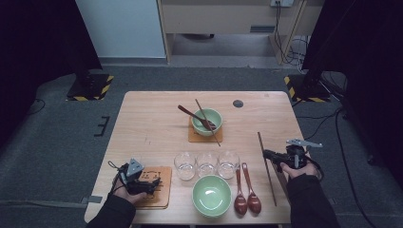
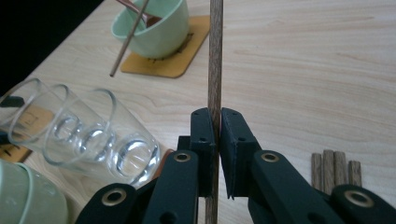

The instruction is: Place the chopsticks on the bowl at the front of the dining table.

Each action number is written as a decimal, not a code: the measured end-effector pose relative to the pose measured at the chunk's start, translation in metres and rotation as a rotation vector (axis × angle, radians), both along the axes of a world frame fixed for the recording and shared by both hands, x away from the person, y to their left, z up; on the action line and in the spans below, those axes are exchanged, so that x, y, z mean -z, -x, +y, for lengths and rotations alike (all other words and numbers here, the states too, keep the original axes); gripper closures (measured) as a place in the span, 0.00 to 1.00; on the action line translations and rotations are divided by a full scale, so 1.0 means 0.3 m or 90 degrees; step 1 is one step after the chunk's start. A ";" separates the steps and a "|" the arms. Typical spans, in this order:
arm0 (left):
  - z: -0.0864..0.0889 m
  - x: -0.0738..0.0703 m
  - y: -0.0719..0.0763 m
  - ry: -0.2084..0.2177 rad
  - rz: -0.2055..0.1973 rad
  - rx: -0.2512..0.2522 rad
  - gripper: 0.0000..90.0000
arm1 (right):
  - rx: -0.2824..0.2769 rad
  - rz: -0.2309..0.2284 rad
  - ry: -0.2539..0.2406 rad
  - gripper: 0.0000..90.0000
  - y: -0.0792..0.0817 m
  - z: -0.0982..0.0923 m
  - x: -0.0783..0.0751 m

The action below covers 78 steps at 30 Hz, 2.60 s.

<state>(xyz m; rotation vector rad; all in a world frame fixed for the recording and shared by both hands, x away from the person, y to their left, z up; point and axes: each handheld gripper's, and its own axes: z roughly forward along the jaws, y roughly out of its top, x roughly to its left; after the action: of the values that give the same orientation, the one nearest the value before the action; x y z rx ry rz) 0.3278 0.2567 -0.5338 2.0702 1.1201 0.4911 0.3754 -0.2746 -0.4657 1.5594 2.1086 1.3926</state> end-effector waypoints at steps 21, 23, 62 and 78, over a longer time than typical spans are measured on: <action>0.000 0.000 0.000 0.000 0.000 0.000 0.00 | 0.017 -0.090 -0.062 0.94 -0.017 -0.001 -0.118; 0.000 0.000 0.000 0.000 0.000 0.000 0.00 | 0.017 -0.096 -0.072 0.94 -0.019 0.004 -0.125; 0.000 0.000 0.000 0.001 0.000 0.000 0.00 | 0.010 -0.201 -0.116 0.94 -0.103 0.057 -0.320; 0.002 0.000 0.000 0.004 0.001 0.000 0.00 | -0.002 -0.214 -0.118 0.94 -0.184 0.122 -0.395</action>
<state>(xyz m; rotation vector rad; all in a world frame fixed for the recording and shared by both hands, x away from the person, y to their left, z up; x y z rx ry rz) 0.3279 0.2573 -0.5338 2.0651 1.1204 0.4852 0.4307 -0.2381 -0.3473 1.2691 1.8291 1.7531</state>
